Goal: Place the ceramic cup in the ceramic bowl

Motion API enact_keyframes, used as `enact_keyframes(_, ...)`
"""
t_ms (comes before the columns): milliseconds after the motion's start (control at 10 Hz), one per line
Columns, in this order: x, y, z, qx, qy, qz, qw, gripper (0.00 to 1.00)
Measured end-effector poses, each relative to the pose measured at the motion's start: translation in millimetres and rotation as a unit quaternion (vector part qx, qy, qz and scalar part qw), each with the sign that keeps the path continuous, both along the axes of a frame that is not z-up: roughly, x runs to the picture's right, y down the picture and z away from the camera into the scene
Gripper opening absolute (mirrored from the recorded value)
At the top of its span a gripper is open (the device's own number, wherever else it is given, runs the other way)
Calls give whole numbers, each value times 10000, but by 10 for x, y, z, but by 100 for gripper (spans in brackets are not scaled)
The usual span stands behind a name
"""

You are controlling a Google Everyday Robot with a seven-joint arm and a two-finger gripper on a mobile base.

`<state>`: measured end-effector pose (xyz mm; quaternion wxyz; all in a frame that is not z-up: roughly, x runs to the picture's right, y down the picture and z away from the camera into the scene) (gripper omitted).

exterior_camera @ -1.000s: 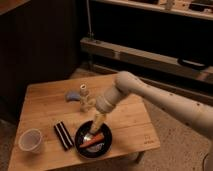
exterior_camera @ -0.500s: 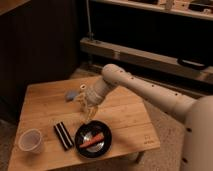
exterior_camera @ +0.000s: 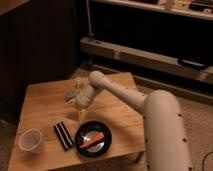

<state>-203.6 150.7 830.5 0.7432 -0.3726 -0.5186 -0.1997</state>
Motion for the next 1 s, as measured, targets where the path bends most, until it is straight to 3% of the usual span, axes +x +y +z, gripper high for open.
enact_keyframes(300,-174,129,-194,17,-253,-332,9991,80)
enact_keyframes(500,-189,87,-549,47,-243,-492,9985,80)
enact_keyframes(700,-217,-53,-1108,60,-201,-620,9979,80)
enact_keyframes(1000,-408,67,-1777,-39,-248,-895,9957,80)
